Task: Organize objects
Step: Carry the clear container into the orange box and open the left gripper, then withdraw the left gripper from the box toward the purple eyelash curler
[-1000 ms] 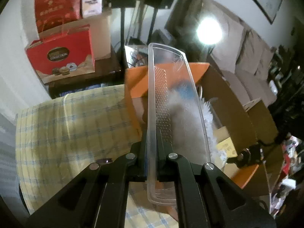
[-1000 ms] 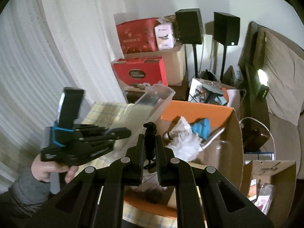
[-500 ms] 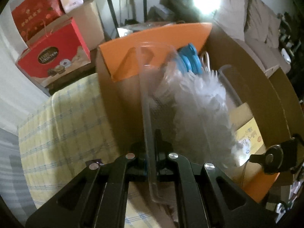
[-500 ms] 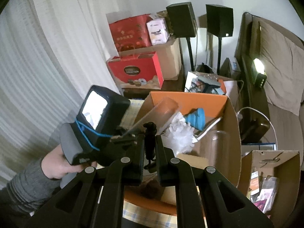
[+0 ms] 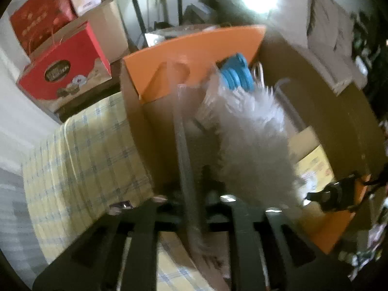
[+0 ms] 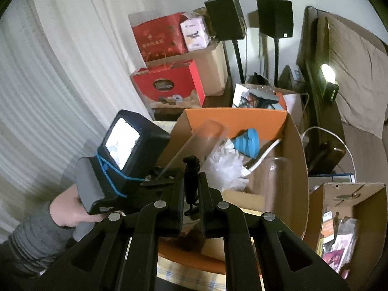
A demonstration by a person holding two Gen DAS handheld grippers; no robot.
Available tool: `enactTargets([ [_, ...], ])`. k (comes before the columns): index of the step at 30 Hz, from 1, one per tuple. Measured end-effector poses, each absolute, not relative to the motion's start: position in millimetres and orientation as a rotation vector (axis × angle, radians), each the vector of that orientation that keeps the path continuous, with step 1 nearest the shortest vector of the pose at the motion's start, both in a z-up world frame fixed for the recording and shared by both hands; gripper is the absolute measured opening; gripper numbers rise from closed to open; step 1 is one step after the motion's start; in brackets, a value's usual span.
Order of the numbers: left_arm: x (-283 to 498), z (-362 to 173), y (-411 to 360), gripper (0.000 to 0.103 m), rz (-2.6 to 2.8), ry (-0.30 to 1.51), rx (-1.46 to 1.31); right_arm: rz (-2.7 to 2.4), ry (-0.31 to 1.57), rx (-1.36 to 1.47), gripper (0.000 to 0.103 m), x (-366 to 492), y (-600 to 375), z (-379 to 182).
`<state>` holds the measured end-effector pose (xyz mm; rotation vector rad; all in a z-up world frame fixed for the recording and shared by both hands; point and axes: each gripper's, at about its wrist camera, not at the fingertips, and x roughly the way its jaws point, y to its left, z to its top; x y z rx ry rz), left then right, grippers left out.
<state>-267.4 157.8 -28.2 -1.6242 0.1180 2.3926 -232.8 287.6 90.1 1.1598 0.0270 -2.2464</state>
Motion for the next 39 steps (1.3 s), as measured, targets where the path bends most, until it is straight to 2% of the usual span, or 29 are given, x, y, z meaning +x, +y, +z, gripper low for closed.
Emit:
enactTargets([
  [2, -264.4, -20.2, 152.1, 0.034, 2.376, 0.031, -1.596, -2.245, 0.026, 1.164, 0.010, -232.9, 288.0, 88.5],
  [3, -261.7, -14.5, 148.6, 0.046, 2.397, 0.000, -1.579, -2.246, 0.026, 1.164, 0.010, -232.6, 288.6, 87.9],
  [5, -258.5, -6.4, 142.4, 0.050, 2.408, -0.049, -1.542, -2.245, 0.021, 1.162, 0.010, -232.2, 289.2, 87.7],
  [8, -253.7, 6.4, 132.7, 0.063, 2.456, -0.083, -1.493, -2.245, 0.022, 1.160, 0.010, -232.5, 289.4, 88.3],
  [17, -244.1, 19.6, 105.8, 0.071, 2.494, -0.127, -1.467, -2.260, 0.018, 1.121, 0.010, -230.6, 284.5, 102.8],
  [19, -238.8, 20.7, 101.1, 0.082, 2.503, -0.138, -1.465, -2.262, 0.019, 1.113, 0.010, -231.4, 282.8, 106.2],
  [22, -231.7, 20.7, 93.0, 0.085, 2.524, -0.138, -1.457, -2.264, 0.021, 1.096, 0.010, -233.9, 277.3, 115.3],
  [25, -227.1, 20.9, 87.2, 0.092, 2.526, -0.149, -1.450, -2.269, 0.033, 1.079, 0.010, -236.1, 273.0, 123.1],
  [39, -209.1, 27.1, 77.3, 0.093, 2.542, -0.145, -1.403, -2.306, 0.059, 1.134, 0.010, -254.3, 268.4, 111.0],
])
